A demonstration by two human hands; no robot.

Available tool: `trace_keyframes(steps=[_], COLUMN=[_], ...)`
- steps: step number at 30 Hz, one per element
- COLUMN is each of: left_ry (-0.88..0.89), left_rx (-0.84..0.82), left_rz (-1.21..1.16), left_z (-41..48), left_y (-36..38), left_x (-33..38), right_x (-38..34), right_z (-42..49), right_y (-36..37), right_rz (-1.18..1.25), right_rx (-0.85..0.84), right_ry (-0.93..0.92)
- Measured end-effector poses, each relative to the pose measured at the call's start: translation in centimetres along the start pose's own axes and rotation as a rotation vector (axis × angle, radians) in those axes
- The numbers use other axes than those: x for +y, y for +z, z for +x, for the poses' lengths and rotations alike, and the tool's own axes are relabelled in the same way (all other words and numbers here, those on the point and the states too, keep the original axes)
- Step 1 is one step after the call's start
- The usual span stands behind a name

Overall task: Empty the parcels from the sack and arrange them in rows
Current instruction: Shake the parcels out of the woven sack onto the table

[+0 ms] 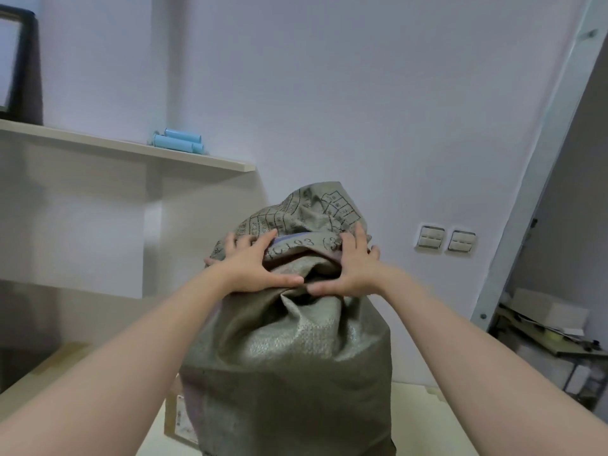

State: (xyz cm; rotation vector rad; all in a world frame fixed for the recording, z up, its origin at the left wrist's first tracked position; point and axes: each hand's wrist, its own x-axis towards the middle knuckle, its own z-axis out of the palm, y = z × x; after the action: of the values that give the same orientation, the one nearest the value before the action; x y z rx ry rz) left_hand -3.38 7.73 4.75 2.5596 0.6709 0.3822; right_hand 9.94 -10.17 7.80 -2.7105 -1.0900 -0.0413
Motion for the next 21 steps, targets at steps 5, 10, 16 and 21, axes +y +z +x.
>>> trace_keyframes(steps=[5, 10, 16, 21], left_ry=[0.057, 0.068, 0.351, 0.416], left_rx=[-0.004, 0.195, 0.487, 0.371], left_rz=[0.150, -0.010, -0.568, -0.680], left_z=[-0.1, 1.2, 4.6, 6.7], left_y=[0.3, 1.1, -1.3, -0.3], left_x=[0.7, 2.0, 7.3, 7.7], right_x=[1.7, 0.9, -1.2, 0.3], right_z=[0.8, 1.5, 3.9, 3.4], right_y=[3.2, 0.1, -7.0, -6.7], right_rz=[0.126, 0.288, 0.615, 0.811], right_rx=[0.376, 0.503, 0.677, 0.455], right_ry=[-0.041, -0.035, -0.132, -0.099])
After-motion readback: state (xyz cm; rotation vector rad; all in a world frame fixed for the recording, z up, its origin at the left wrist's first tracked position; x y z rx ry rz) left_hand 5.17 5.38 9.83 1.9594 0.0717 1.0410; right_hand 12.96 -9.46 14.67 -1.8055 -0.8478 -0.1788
